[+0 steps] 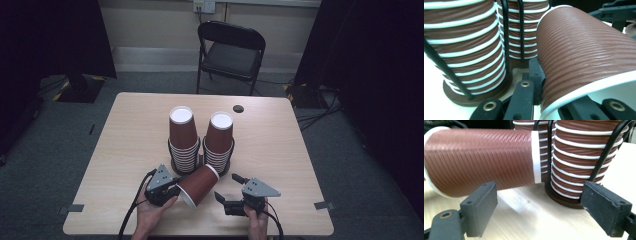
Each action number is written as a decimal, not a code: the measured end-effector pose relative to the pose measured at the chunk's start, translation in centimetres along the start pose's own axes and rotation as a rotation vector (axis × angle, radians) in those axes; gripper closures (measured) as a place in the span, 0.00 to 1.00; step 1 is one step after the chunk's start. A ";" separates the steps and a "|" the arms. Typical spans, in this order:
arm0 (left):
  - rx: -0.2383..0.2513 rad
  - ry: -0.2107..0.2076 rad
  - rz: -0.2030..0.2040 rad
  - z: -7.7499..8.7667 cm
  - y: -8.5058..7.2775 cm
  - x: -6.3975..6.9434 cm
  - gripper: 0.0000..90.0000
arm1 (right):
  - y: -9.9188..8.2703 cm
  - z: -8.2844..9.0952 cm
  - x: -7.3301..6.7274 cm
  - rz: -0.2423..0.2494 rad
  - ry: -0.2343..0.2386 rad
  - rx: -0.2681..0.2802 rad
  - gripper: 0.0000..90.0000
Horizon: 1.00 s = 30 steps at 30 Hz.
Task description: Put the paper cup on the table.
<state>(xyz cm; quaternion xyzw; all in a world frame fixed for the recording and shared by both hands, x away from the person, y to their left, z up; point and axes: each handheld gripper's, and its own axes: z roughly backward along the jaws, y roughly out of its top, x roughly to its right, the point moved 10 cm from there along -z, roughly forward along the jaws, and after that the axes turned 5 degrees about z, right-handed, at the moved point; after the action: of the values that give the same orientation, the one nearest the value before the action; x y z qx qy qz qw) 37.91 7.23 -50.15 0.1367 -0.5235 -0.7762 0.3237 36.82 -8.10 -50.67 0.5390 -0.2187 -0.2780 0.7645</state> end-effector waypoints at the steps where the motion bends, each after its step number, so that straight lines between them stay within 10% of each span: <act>1: -0.013 0.007 -0.009 0.1 0.1 0.0 0.95 | -0.1 -0.2 -0.2 0.022 0.000 -0.011 0.15; 9: -0.048 -0.006 -0.025 0.4 0.3 0.1 0.95 | -0.8 -0.8 -1.3 0.189 -0.044 -0.095 0.22; 18: -0.130 -0.051 0.035 0.6 0.3 0.1 0.95 | -1.0 -1.0 -2.6 0.306 -0.005 -0.096 0.20; 30: -0.218 -0.084 0.034 0.2 0.4 0.4 0.95 | -0.7 -0.8 -2.5 0.517 -0.093 -0.088 0.14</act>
<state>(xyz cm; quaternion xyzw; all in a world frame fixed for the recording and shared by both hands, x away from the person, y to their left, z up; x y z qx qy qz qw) 37.61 6.99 -49.64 0.0590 -0.4511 -0.8280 0.3279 35.32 -6.01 -51.68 0.4179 -0.3716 -0.1072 0.8220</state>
